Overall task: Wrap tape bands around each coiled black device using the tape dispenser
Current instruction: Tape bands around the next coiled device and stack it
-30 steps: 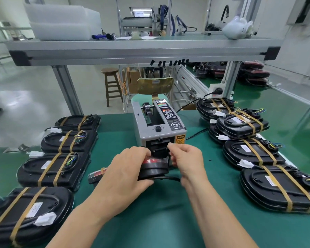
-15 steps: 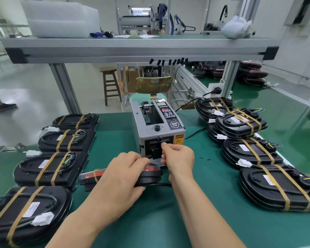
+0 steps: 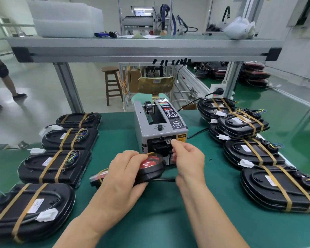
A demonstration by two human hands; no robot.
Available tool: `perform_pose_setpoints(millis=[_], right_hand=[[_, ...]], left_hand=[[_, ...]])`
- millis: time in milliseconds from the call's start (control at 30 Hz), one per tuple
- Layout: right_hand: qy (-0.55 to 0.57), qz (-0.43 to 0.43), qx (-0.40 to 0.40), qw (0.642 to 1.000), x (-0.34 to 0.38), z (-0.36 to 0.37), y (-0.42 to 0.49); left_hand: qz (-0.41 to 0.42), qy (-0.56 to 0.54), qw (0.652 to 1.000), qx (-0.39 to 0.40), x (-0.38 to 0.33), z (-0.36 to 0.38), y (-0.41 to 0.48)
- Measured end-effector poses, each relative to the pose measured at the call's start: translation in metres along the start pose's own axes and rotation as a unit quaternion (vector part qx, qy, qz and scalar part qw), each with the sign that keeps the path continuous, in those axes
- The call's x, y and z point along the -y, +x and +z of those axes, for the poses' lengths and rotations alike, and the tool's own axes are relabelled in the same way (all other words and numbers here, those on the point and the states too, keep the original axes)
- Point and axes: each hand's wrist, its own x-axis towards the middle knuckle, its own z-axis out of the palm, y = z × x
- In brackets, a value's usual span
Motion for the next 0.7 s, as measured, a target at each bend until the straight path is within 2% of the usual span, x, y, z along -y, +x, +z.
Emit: perform_pose_setpoints(millis=[167,333,500,600,700], right_hand=[[-0.022,-0.058,0.121,0.991,0.033,-0.018,-0.024],[-0.055,0.017,0.191,0.980,0.032,-0.025,-0.036],[-0.005,0.045,0.205,0.978,0.021,-0.012,-0.046],[0.007,0.044,0.219,0.975,0.025,-0.007,-0.048],[0.014,0.010,0.219,0.975,0.029,-0.005,-0.049]], left_hand=[[-0.011,-0.087,0.994,-0.059,-0.005,0.009,-0.004],[-0.039,-0.123,0.985,-0.116,0.001,0.016,-0.015],[0.006,-0.125,0.983,-0.133,0.008,0.012,-0.017],[-0.007,-0.128,0.984,-0.124,0.010,0.009,-0.018],[-0.019,-0.125,0.985,-0.115,0.010,0.008,-0.018]])
